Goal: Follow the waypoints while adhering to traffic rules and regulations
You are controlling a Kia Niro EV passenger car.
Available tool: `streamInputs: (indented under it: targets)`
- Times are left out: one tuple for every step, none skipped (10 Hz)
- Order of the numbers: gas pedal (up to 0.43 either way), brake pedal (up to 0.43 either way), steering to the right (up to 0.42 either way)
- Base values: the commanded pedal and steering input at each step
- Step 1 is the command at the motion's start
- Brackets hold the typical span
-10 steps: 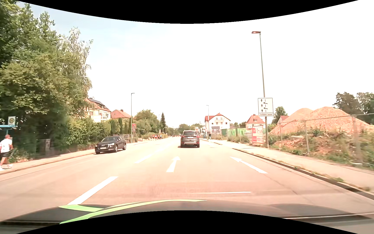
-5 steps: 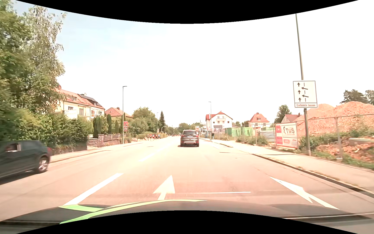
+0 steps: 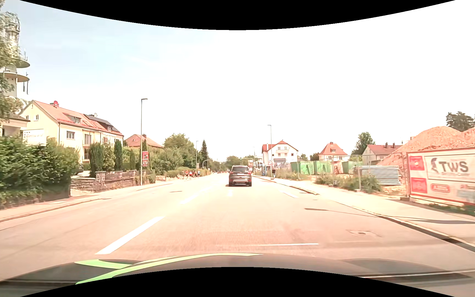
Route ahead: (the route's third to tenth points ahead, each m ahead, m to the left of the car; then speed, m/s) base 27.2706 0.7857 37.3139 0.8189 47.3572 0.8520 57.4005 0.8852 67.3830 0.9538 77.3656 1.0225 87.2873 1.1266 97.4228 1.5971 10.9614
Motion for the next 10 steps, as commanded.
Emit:
streamInputs:
  targets:
    - [0.020,0.000,0.001]
    - [0.020,0.000,0.001]
    - [0.028,0.000,0.001]
    - [0.028,0.000,0.001]
    - [0.028,0.000,0.001]
    - [0.039,0.000,0.001]
    - [0.047,0.000,0.001]
    - [0.047,0.000,0.000]
    - [0.047,0.000,0.000]
    - [0.059,0.000,0.000]
